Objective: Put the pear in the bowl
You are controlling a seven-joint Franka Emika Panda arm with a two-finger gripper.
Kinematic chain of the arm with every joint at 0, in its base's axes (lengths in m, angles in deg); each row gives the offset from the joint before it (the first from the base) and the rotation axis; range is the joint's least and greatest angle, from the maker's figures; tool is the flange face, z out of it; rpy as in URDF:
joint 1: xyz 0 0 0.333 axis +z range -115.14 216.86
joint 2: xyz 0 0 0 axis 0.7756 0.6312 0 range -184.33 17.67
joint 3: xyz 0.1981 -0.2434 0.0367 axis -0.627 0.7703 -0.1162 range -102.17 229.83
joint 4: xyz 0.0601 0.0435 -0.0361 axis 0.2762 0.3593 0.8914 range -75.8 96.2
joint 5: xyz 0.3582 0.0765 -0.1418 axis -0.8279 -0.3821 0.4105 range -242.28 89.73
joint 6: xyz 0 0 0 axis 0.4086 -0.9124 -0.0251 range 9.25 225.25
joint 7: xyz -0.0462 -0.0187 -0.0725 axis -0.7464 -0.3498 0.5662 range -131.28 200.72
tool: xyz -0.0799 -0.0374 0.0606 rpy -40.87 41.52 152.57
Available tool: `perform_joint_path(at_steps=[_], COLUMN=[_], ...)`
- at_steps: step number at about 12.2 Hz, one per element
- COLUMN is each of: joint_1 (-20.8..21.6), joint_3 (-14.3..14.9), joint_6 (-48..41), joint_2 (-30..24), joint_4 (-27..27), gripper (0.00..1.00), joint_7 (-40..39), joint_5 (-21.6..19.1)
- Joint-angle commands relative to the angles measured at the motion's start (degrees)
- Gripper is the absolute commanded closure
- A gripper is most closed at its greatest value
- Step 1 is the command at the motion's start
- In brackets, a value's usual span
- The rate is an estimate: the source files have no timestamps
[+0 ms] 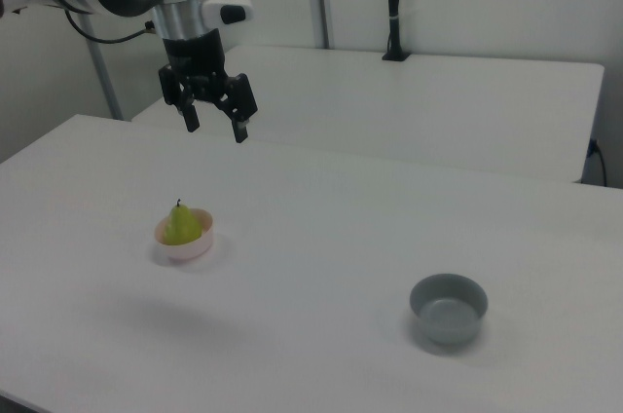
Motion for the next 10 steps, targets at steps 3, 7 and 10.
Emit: perform_joint_path(at_steps=[3,7,10], joint_1=[-0.4,1.7,1.7], joint_3=[0.0,2.5,2.5], joint_6=[4.9,4.9,4.9], joint_2=[-0.3,0.3,0.3], joint_4=[0.7,0.6,0.6], gripper=[0.0,0.0,0.0], joint_7=[-3.0,-2.4,-2.4], joint_5=[0.3,-1.2,-1.2])
